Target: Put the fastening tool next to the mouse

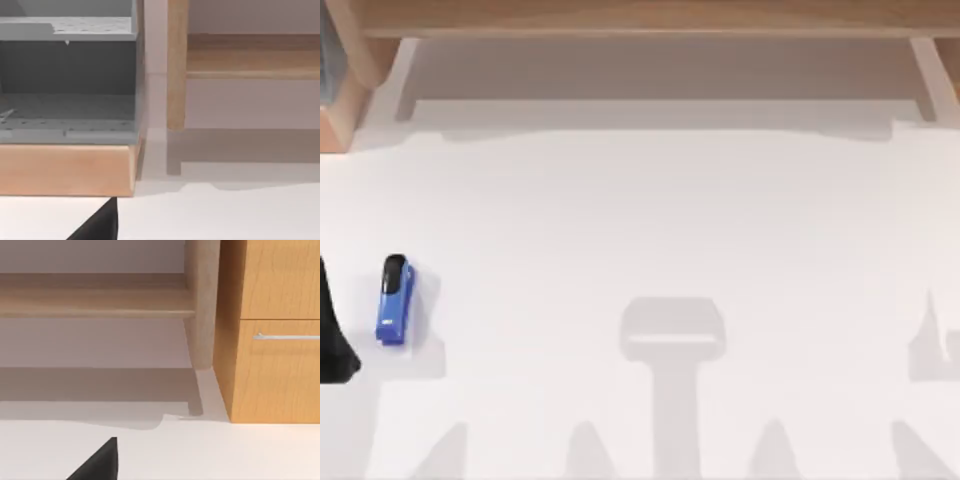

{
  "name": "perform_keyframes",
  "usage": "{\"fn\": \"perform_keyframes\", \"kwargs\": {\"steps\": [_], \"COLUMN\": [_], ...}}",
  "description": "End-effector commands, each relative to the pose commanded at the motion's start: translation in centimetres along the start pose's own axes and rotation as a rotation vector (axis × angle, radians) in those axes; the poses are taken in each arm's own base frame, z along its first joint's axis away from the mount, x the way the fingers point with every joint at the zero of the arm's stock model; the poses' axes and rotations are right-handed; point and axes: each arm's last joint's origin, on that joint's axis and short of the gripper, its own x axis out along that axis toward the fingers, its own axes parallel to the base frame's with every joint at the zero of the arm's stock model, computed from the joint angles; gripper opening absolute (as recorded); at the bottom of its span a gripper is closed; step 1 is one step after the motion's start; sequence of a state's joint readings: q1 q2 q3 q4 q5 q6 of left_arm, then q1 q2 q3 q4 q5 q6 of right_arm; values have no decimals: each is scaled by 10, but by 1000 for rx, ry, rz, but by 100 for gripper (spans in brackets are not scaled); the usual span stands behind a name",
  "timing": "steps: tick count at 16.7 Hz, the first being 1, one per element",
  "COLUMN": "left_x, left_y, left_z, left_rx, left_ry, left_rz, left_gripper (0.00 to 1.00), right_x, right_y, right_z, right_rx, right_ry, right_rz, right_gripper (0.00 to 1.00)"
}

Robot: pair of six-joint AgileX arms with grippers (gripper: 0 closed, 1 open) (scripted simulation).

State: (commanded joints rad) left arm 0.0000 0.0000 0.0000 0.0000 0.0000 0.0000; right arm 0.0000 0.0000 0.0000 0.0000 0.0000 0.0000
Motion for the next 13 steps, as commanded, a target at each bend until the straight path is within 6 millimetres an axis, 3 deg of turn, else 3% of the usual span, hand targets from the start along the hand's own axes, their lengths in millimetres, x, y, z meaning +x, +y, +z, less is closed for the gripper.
{"fn": "perform_keyframes", "kwargs": {"steps": [4, 8, 13], "left_x": [0, 7, 48], "left_y": [0, -2, -5], "left_z": [5, 30, 65], "left_rx": [-4, -26, -52], "left_ry": [24, 174, 539], "left_rz": [-4, -15, -21], "left_gripper": [100, 100, 100], "right_x": [0, 0, 0], "right_y": [0, 0, 0], "right_z": [0, 0, 0], "right_rx": [0, 0, 0], "right_ry": [0, 0, 0], "right_rz": [0, 0, 0], "right_gripper": [100, 100, 100]}}
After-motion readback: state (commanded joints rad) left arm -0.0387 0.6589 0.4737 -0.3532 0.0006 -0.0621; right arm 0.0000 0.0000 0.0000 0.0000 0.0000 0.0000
